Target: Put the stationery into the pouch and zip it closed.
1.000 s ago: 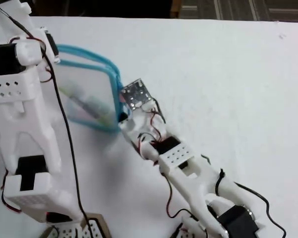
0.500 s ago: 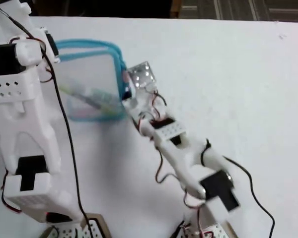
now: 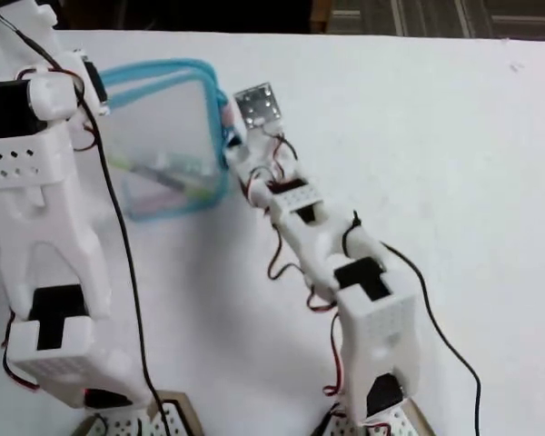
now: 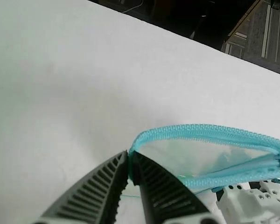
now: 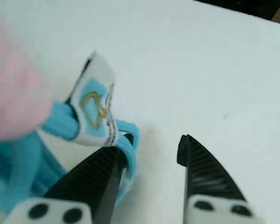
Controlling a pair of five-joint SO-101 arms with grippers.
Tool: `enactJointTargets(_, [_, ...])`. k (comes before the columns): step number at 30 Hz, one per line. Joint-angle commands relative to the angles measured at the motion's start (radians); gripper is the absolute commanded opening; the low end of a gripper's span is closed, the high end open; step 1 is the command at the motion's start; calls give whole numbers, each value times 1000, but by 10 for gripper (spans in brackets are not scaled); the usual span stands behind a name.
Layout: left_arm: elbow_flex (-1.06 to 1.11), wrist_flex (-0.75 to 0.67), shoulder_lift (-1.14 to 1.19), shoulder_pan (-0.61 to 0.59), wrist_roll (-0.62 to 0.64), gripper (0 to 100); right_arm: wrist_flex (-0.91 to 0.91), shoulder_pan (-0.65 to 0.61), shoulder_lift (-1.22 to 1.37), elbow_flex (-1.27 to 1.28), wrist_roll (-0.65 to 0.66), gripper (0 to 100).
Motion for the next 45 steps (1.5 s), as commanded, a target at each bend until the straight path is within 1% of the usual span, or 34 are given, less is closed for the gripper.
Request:
enactJointTargets(1, [31,3,5,5,0,23,-18,53,8,-112,11,170])
enactJointTargets(10, [31,3,5,5,0,23,-10,154,5,-230,9,166])
enactJointTargets(12, [31,3,5,5,-2,23,-8,166,-30,-226,9,125])
enactJointTargets(15, [31,3,5,5,-2,23,-8,174,-130,-183,9,9])
enactJointTargets(18, [28,3,5,5,0,23,-10,180,-254,-137,9,52])
enactJointTargets(22, [28,3,5,5,0,23,-10,213,-430,-95,9,16])
enactJointTargets(27, [29,3,5,5,0,23,-10,242,-661,-18,9,19])
enactJointTargets(34, [29,3,5,5,0,23,-10,239,-977,129,9,24])
enactJointTargets(40, [29,3,5,5,0,23,-8,245,-1175,259,14,25])
enactJointTargets(43, [29,3,5,5,0,23,38,239,-1239,328,86,25])
enactJointTargets(45, [29,3,5,5,0,23,48,237,-1274,370,103,25])
